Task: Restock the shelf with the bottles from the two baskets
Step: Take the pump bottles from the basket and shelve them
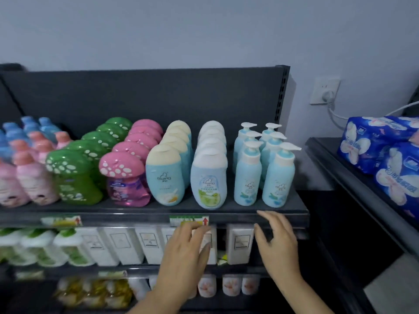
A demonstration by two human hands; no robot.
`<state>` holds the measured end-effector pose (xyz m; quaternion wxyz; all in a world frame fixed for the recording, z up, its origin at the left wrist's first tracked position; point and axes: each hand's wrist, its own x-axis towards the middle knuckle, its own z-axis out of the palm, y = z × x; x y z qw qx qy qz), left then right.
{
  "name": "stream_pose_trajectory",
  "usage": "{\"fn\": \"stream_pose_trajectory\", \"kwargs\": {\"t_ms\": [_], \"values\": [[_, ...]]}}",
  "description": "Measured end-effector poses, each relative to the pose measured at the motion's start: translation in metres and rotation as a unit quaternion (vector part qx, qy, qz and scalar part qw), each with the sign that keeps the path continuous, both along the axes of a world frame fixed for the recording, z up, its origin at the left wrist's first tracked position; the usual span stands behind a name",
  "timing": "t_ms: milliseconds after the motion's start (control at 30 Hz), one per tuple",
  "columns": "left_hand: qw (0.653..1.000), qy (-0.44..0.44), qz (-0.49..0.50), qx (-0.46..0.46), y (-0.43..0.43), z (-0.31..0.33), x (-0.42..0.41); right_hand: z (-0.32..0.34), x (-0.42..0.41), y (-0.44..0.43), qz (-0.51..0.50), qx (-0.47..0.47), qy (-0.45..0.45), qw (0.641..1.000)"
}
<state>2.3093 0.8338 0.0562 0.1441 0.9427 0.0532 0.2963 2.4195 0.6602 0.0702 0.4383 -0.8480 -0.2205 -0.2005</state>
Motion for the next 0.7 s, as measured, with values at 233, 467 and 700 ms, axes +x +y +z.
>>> {"fn": "stream_pose_trajectory", "kwargs": {"t_ms": [233, 467, 700], "values": [[0.975, 0.028, 0.193, 0.110, 0.143, 0.017, -0.132, 0.022, -0.063, 0.107, 0.110, -0.058, -0.044, 0.991], [0.912, 0.059, 0.399, 0.082, 0.260, 0.020, -0.346, 0.030, -0.182, 0.252, 0.281, -0.113, -0.009, 0.953], [0.842, 0.130, 0.523, 0.033, 0.312, 0.011, -0.528, 0.015, -0.321, 0.390, 0.460, -0.199, 0.016, 0.865]]}}
